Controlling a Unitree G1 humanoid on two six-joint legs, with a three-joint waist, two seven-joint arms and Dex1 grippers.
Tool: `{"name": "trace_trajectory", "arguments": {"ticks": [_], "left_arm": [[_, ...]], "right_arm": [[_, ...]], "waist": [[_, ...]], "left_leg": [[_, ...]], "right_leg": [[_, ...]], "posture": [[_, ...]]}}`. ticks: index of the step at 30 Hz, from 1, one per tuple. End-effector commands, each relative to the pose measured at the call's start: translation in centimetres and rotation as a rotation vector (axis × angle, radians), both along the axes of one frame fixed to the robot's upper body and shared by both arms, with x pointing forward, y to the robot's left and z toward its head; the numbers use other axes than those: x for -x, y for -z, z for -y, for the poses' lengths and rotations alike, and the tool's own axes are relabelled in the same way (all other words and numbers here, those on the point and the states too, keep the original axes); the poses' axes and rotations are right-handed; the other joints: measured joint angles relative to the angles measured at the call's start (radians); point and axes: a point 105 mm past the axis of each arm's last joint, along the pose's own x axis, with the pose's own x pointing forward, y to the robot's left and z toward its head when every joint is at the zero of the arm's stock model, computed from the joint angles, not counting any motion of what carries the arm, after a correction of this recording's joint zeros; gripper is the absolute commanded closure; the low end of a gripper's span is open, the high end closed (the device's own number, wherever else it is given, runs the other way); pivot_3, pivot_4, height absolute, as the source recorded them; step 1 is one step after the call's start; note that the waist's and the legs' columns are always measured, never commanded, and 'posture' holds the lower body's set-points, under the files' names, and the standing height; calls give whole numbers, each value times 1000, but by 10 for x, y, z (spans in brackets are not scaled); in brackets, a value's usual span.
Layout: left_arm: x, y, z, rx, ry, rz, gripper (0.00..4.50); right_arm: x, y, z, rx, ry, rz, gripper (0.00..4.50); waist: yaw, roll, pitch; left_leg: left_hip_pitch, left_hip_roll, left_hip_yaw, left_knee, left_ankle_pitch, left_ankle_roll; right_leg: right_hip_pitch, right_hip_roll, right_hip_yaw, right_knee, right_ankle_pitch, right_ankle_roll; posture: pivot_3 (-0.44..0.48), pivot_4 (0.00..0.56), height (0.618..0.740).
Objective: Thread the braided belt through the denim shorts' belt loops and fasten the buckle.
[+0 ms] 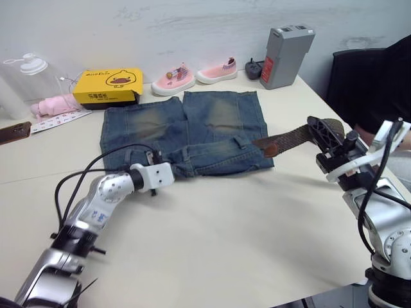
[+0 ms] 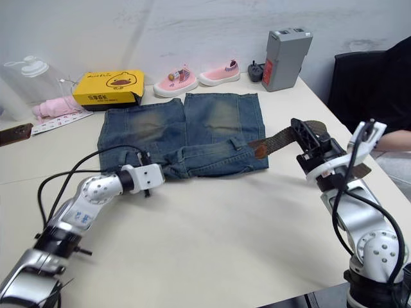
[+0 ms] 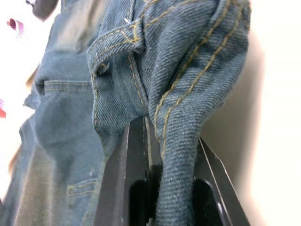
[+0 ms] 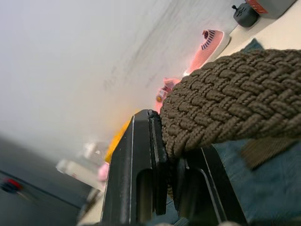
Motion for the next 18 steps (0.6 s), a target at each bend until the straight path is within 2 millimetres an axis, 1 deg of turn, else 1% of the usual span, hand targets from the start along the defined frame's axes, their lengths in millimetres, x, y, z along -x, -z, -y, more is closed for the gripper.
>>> {"name": "trace_trajectory", "arguments": {"ticks": [1,3,4,5,8,11,15,16,17,18], "left_arm": [[34,16,-9,-34,-28,-114,4348],[50,18,-15,-23,-65,-141,4348],[53,18,-16,-18,-76,-149,4348],[62,21,-19,-22,-89,-162,4348],[77,23,-25,-32,-111,-181,4348],[87,25,-28,-17,-140,-198,4348],[93,27,-31,-23,-147,-200,4348],[94,28,-33,-32,-146,-200,4348],[95,29,-35,-42,-146,-200,4348],[97,31,-41,-52,-150,-205,4348]], "right_arm": [[-3,-1,-3,74,18,1,4500],[-5,4,0,81,32,-21,4500],[-6,5,0,82,34,-26,4500],[-6,7,0,90,30,-34,4500],[-6,9,-1,101,19,-44,4500],[-6,7,-2,106,6,-39,4500],[-7,5,-10,166,-39,-19,4500],[-7,5,-12,179,-50,-16,4500],[-7,5,-15,197,-62,-8,4500],[-6,3,-20,205,-88,7,4500]], "waist": [[7,0,0],[18,0,0],[25,0,0],[29,0,0],[37,0,1],[36,0,1],[35,0,1],[35,0,1],[23,-1,2],[8,0,1]], "left_leg": [[-1,0,0,0,-3,3],[-1,0,0,1,-4,4],[-2,0,0,2,-5,4],[-2,0,1,2,-5,5],[-3,-1,1,3,-5,5],[-4,-1,3,3,-6,6],[-4,0,4,3,-7,7],[-4,0,4,3,-7,7],[-4,0,4,3,-7,7],[-12,-1,6,10,-5,23]], "right_leg": [[-1,0,-1,0,0,0],[0,0,-1,1,0,0],[0,0,-1,1,0,0],[0,0,-1,1,0,-1],[0,-1,-1,1,-1,-3],[0,0,-2,2,-2,-5],[0,0,-4,2,-2,-5],[0,0,-5,2,-2,-5],[0,0,-5,2,-2,-6],[12,-21,-20,0,-3,-3]], "posture": [[0,150,624],[0,150,624],[0,150,624],[0,150,624],[0,150,624],[0,150,624],[0,150,624],[0,150,623],[0,150,621],[0,150,619]]}}
